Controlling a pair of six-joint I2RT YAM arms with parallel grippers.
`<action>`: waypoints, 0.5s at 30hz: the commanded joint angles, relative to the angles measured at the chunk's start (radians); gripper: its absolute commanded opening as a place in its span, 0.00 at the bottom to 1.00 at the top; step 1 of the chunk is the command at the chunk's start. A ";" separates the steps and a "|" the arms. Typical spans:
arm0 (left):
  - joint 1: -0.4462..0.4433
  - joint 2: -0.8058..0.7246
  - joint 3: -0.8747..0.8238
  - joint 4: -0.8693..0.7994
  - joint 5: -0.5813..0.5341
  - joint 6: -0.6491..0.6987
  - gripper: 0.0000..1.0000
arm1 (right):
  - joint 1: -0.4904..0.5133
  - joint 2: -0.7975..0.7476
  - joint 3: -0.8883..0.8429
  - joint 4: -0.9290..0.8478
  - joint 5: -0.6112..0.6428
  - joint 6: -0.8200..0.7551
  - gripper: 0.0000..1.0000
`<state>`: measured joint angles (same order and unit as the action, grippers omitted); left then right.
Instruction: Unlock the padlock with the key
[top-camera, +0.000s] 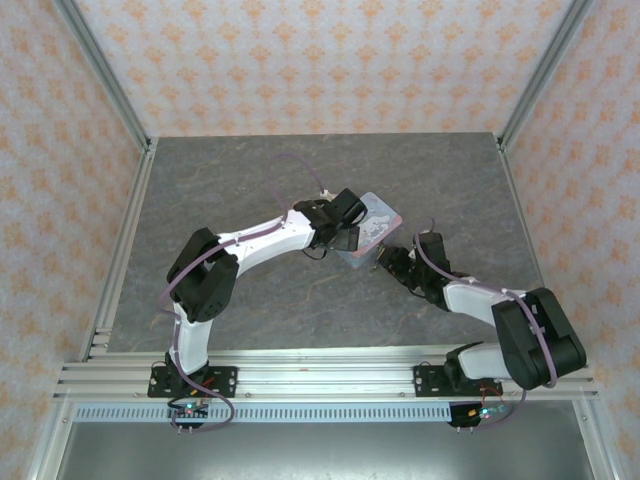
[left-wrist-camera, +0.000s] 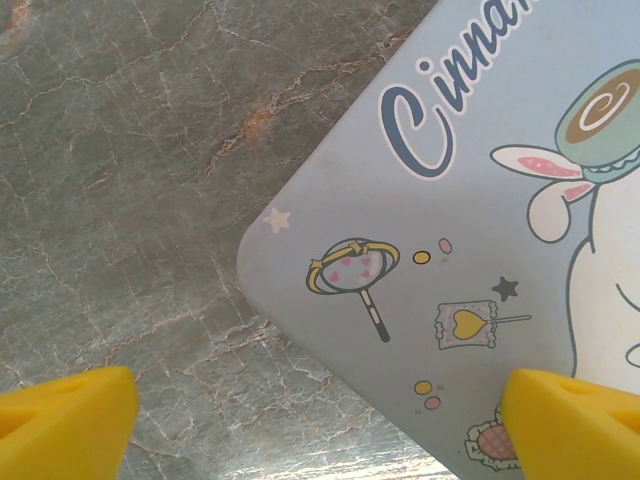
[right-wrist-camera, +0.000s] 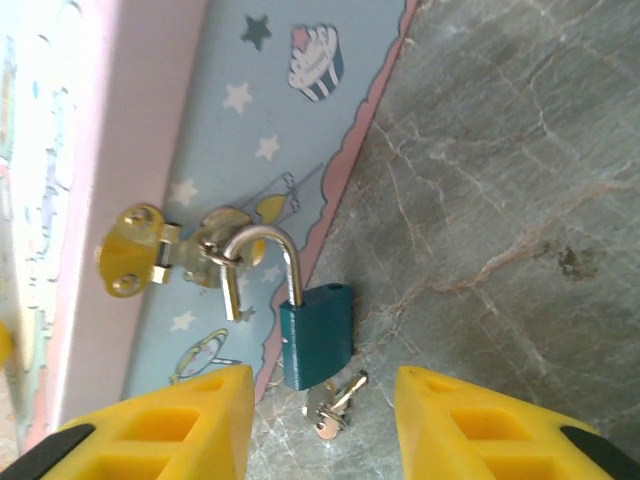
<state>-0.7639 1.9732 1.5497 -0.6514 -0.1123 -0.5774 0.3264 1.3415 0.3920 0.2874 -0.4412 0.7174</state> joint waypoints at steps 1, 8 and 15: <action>0.014 0.035 -0.030 -0.018 -0.022 -0.004 0.94 | 0.014 0.037 0.019 0.019 0.019 0.006 0.41; 0.014 0.036 -0.037 -0.010 -0.016 -0.006 0.94 | 0.031 0.079 0.041 0.039 0.020 0.013 0.41; 0.016 0.038 -0.043 -0.001 -0.010 -0.009 0.94 | 0.041 0.080 0.050 0.035 0.027 0.016 0.41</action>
<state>-0.7635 1.9732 1.5417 -0.6323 -0.1097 -0.5777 0.3527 1.4055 0.4110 0.2962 -0.4294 0.7250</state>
